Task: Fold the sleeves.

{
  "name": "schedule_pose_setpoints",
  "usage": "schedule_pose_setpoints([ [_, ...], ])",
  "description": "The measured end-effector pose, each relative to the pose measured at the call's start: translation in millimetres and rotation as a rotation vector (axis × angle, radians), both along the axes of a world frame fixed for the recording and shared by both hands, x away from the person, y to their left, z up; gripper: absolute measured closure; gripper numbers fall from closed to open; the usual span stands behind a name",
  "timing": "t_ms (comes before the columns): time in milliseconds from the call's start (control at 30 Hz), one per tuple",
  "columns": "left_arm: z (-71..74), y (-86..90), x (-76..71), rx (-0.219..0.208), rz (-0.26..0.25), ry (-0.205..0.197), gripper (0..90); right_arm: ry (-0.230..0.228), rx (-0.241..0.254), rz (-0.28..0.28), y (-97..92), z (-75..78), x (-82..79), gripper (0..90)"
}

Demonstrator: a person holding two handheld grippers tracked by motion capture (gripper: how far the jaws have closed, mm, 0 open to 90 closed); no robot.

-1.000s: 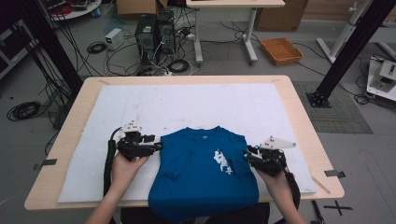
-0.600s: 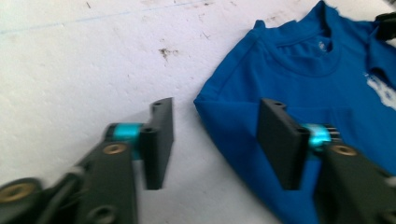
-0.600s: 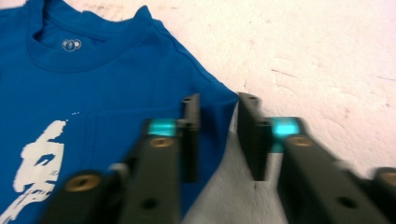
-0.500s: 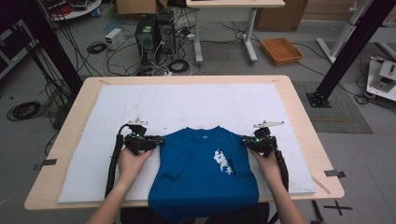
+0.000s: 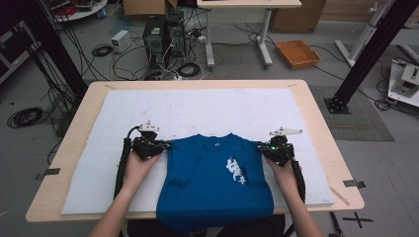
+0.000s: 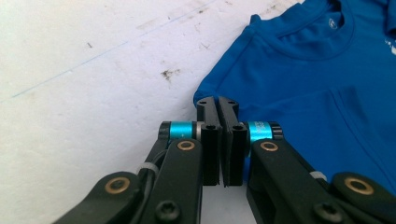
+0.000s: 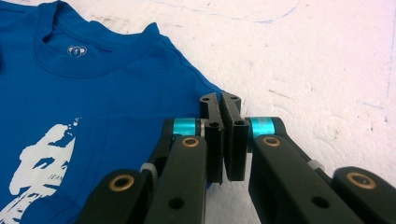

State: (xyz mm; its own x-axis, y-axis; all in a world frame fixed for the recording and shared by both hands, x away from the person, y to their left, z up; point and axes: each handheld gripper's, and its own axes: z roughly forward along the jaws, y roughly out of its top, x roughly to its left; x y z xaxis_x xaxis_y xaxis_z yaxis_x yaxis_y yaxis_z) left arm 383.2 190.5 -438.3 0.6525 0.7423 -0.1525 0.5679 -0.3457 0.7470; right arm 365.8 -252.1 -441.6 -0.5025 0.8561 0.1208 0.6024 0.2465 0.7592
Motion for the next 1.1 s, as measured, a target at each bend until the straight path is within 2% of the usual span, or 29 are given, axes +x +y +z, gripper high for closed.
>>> schedule_pose_setpoints([
  [100, -0.7, 2.3, 1.9, -0.007, 0.003, 0.004, 87.7, -0.006, -0.003, -0.007, -0.2, -0.1, 1.1, 88.5],
  [300, -2.9, 1.5, 7.9, 0.006, 0.017, -0.007, 87.7, -0.003, 0.000, -0.020, -2.0, -2.9, 7.3, 88.7],
  [400, -5.1, 2.2, 9.0, -0.003, 0.019, 0.009, 87.4, 0.010, 0.009, -0.019, -4.1, -4.3, 8.8, 88.4],
  [433, -4.6, 2.2, 8.6, -0.002, 0.031, 0.004, 84.7, 0.006, 0.011, -0.014, -3.8, -4.4, 8.7, 87.4],
  [500, -1.7, 4.4, 7.3, -0.024, 0.054, -0.003, 65.4, -0.009, 0.011, -0.008, -3.2, -2.8, 6.8, 80.2],
  [533, 0.1, 6.0, 5.9, -0.044, 0.057, -0.006, 59.6, -0.017, 0.014, -0.004, -3.5, -1.6, 5.9, 78.2],
  [600, 4.7, 9.5, 0.6, -0.061, 0.062, -0.031, 51.4, -0.038, 0.020, 0.006, -4.7, 1.2, 3.0, 69.7],
  [667, 9.8, 14.4, -6.6, -0.068, 0.061, -0.081, 47.5, -0.061, 0.026, 0.016, -7.1, 4.3, -0.6, 65.7],
  [767, 17.4, 24.3, -15.8, -0.095, 0.067, -0.153, 45.1, -0.086, 0.044, 0.030, -13.2, 10.3, -4.1, 53.9],
  [900, 26.3, 37.9, -20.6, -0.141, 0.079, -0.232, 42.5, -0.127, 0.089, 0.021, -23.3, 21.0, -7.3, 45.7],
  [1000, 28.9, 42.5, -22.3, -0.149, 0.085, -0.255, 40.5, -0.146, 0.115, 0.010, -30.1, 25.8, -8.1, 41.0],
  [1100, 29.0, 42.6, -23.6, -0.132, 0.087, -0.261, 39.9, -0.149, 0.127, -0.005, -34.2, 28.4, -8.7, 38.2],
])
